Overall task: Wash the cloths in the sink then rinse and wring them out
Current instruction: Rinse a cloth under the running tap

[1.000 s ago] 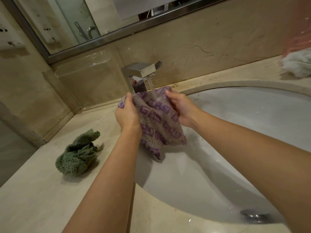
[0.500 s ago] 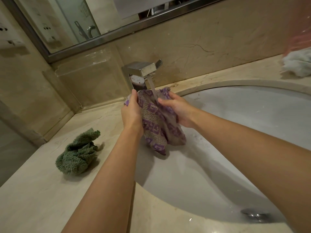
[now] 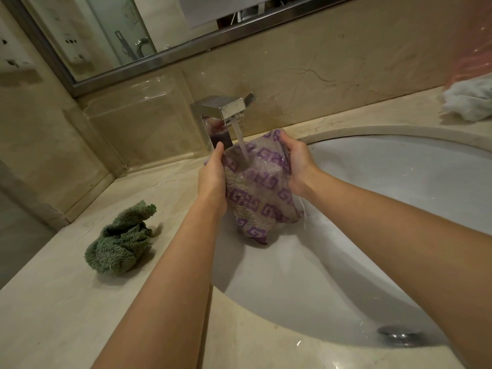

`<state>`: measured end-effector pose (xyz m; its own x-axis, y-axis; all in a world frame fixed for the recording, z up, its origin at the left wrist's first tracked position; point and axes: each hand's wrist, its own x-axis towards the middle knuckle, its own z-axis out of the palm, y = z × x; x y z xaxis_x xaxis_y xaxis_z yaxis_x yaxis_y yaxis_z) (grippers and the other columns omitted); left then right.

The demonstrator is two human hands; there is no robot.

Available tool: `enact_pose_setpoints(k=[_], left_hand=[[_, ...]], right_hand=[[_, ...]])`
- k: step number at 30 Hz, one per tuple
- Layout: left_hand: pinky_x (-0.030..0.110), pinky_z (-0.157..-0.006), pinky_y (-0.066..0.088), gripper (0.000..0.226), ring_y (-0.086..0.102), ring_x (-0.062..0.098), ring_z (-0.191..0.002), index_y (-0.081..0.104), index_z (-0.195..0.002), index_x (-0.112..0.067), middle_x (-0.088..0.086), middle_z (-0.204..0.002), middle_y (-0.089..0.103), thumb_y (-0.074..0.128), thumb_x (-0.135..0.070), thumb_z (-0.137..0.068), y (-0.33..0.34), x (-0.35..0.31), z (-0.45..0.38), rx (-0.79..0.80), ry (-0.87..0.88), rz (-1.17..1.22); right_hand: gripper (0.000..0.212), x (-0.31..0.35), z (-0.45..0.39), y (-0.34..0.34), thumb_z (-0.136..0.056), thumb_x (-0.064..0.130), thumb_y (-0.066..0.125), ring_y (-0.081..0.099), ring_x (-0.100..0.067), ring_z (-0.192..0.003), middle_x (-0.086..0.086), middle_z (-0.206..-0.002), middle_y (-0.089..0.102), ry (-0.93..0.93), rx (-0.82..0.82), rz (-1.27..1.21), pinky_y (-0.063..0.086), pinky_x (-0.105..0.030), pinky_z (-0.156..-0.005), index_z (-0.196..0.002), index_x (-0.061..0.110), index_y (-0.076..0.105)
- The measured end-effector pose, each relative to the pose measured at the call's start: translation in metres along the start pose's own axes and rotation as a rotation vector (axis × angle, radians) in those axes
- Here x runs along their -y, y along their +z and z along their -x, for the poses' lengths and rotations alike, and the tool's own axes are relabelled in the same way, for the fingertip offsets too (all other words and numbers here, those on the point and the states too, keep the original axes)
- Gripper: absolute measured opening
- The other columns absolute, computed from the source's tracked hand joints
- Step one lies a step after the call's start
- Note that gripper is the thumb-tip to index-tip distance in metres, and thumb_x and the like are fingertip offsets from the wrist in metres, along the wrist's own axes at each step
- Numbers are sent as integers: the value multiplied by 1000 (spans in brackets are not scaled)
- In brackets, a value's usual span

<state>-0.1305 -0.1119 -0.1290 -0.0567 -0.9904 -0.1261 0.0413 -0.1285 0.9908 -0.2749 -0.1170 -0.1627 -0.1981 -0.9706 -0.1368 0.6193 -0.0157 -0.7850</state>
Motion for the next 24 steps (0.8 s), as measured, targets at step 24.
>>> enact_pose_setpoints(k=[24], left_hand=[[33, -83, 53, 22, 68, 22, -93, 65, -111, -8, 9, -100, 72, 51, -17, -97, 3, -1, -3, -5, 1, 30]], right_hand=[[125, -6, -8, -7, -53, 25, 93, 46, -29, -132, -6, -147, 44, -113, -60, 376, 42, -52, -106, -153, 21, 19]])
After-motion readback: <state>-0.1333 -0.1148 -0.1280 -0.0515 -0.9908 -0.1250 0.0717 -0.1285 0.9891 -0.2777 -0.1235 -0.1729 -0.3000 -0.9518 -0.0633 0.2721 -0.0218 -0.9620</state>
